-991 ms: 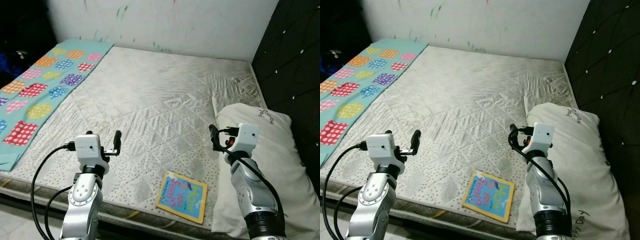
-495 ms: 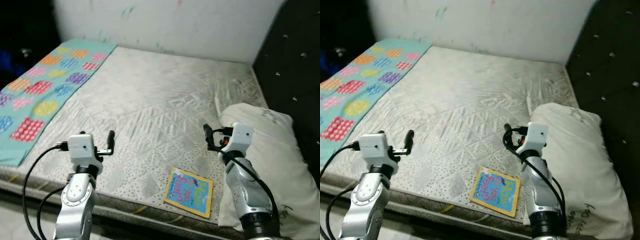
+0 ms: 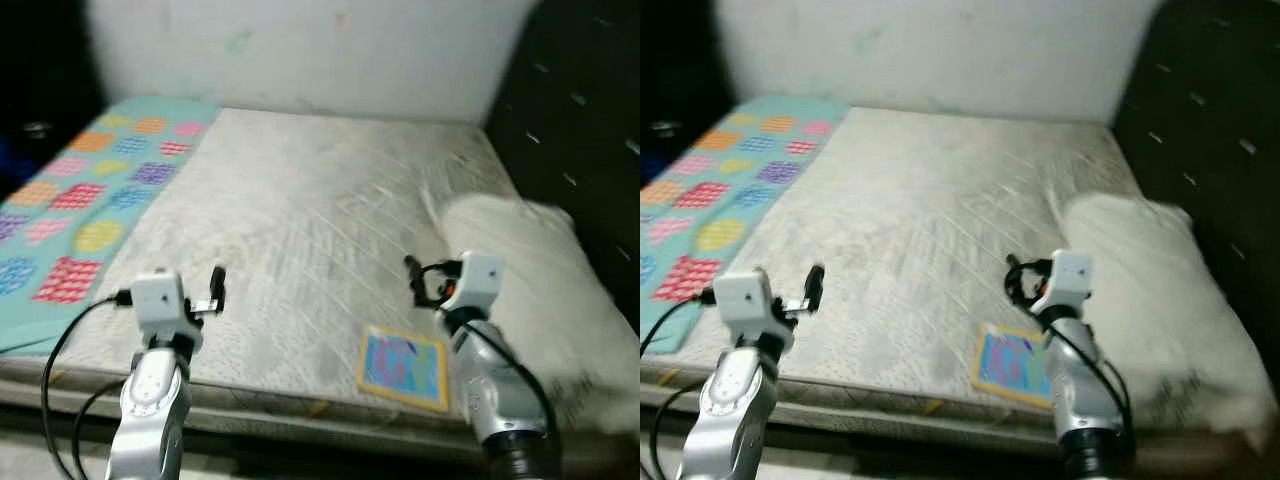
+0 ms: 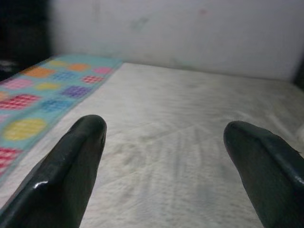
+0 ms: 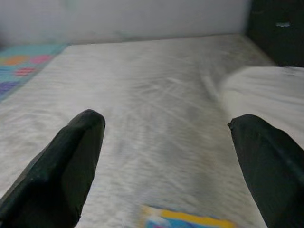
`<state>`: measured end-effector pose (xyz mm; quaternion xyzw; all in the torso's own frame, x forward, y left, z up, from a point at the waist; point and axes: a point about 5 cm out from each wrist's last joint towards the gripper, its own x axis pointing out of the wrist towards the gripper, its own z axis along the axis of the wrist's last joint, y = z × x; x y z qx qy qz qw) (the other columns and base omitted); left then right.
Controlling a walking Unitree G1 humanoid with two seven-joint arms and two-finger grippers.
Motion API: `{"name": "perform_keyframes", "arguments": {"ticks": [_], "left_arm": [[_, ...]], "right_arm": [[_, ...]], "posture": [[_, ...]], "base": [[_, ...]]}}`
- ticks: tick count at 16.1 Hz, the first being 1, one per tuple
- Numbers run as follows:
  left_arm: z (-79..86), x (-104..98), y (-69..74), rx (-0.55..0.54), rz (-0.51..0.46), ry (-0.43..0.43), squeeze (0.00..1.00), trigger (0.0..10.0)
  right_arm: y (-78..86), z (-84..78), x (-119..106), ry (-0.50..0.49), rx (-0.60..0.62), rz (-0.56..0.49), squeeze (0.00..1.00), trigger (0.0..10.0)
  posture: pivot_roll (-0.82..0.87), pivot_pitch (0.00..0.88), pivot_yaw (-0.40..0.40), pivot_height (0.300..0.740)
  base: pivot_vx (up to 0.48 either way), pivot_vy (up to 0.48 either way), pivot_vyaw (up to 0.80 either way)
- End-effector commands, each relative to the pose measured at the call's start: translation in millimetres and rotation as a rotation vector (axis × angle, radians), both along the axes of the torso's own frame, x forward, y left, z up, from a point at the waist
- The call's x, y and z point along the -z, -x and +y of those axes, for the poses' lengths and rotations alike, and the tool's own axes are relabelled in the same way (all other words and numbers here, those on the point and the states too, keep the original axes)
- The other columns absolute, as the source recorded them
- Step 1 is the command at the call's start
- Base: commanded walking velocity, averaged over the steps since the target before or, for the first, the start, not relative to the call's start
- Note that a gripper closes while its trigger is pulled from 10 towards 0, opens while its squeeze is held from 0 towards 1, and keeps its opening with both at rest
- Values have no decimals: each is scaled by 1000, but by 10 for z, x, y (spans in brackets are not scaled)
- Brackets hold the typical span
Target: Clean up the room
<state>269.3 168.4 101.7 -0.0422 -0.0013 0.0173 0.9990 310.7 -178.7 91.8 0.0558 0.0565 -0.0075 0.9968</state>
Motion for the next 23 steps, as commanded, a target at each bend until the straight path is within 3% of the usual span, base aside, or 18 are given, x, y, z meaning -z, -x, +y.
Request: {"name": "perform_keyframes", "arguments": {"ticks": [1,12,18,23], "left_arm": [[-35,12,3,11,10,4,0,10000],[-29,9,-12,-6,6,4,0,10000],[-20,-14,11,33,-11,32,0,10000],[-31,-19,13,48,-13,38,0,10000]], "right_arm": [[-2,-35,-21,-8,11,-2,0,10000],[21,17,-3,17,-55,0,0,10000],[31,25,10,15,-64,5,0,10000],[32,28,14,16,-67,6,0,10000]], "posture": [[-70,0,-12,740],[-74,0,-12,740],[-76,0,-10,740],[-77,0,-9,740]], "base": [[0,480,-800],[0,480,-44],[0,0,0],[262,0,0]]}}
